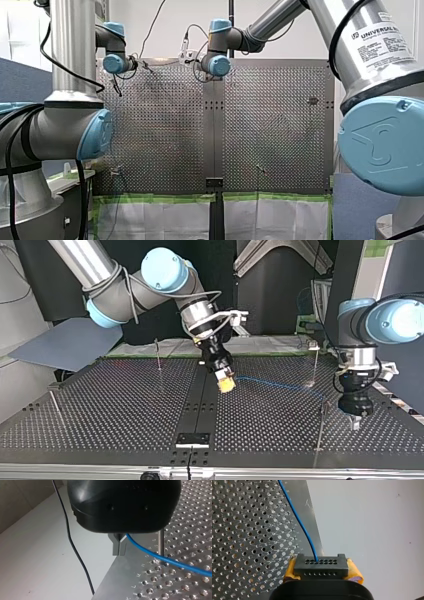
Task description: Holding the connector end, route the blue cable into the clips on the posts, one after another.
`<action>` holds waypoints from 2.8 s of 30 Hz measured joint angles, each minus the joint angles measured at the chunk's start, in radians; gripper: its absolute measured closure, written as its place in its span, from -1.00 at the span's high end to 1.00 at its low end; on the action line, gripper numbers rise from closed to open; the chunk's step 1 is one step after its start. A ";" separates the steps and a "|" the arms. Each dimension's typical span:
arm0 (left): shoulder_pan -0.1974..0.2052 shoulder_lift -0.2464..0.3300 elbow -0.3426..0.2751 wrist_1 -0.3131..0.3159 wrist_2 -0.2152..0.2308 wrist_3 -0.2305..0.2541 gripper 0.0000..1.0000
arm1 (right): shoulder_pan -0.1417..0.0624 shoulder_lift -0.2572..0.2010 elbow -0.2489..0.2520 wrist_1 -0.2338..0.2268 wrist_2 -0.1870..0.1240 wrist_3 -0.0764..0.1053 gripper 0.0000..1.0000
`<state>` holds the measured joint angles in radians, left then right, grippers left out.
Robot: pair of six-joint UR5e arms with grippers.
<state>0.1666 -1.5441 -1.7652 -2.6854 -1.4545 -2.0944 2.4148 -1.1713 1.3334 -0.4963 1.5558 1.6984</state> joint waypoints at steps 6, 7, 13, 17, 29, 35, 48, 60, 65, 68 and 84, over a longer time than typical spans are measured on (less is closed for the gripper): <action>-0.004 -0.016 0.001 -0.002 0.001 -0.001 -1.00 | -0.009 0.000 -0.003 -0.001 0.000 0.001 -1.00; -0.006 -0.020 0.001 -0.002 0.002 0.001 -1.00 | -0.012 0.000 -0.004 -0.001 0.000 0.002 -1.00; -0.008 -0.026 0.001 0.001 0.006 0.004 -1.00 | -0.025 0.002 -0.011 -0.003 -0.003 0.007 -1.00; -0.004 -0.027 0.001 0.013 0.016 -0.008 -1.00 | -0.031 0.004 -0.020 -0.004 -0.011 0.009 -1.00; 0.007 -0.073 0.001 0.032 0.040 -0.030 -1.00 | -0.046 0.019 -0.032 -0.007 -0.034 0.013 -1.00; 0.010 -0.079 0.001 0.065 0.053 -0.065 -1.00 | -0.049 0.060 -0.063 -0.007 -0.049 0.015 -1.00; 0.016 -0.105 0.001 0.132 0.067 -0.153 -1.00 | -0.062 0.111 -0.158 -0.003 -0.069 0.035 -1.00; 0.033 -0.116 0.001 0.145 0.072 -0.163 -1.00 | -0.078 0.136 -0.163 -0.001 -0.080 0.045 -1.00; 0.035 -0.117 0.002 0.156 0.091 -0.182 -0.04 | -0.079 0.138 -0.163 0.010 -0.085 0.046 -1.00; 0.036 -0.117 0.002 0.160 0.112 -0.198 0.65 | -0.079 0.138 -0.163 0.015 -0.085 0.046 -1.00; 0.027 -0.100 0.001 0.093 0.059 -0.160 1.00 | -0.082 0.138 -0.163 0.029 -0.092 0.046 -1.00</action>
<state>0.1934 -1.6440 -1.7640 -2.5927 -1.3959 -2.2539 2.3326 -1.0330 1.1699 -0.4676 1.4639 1.7444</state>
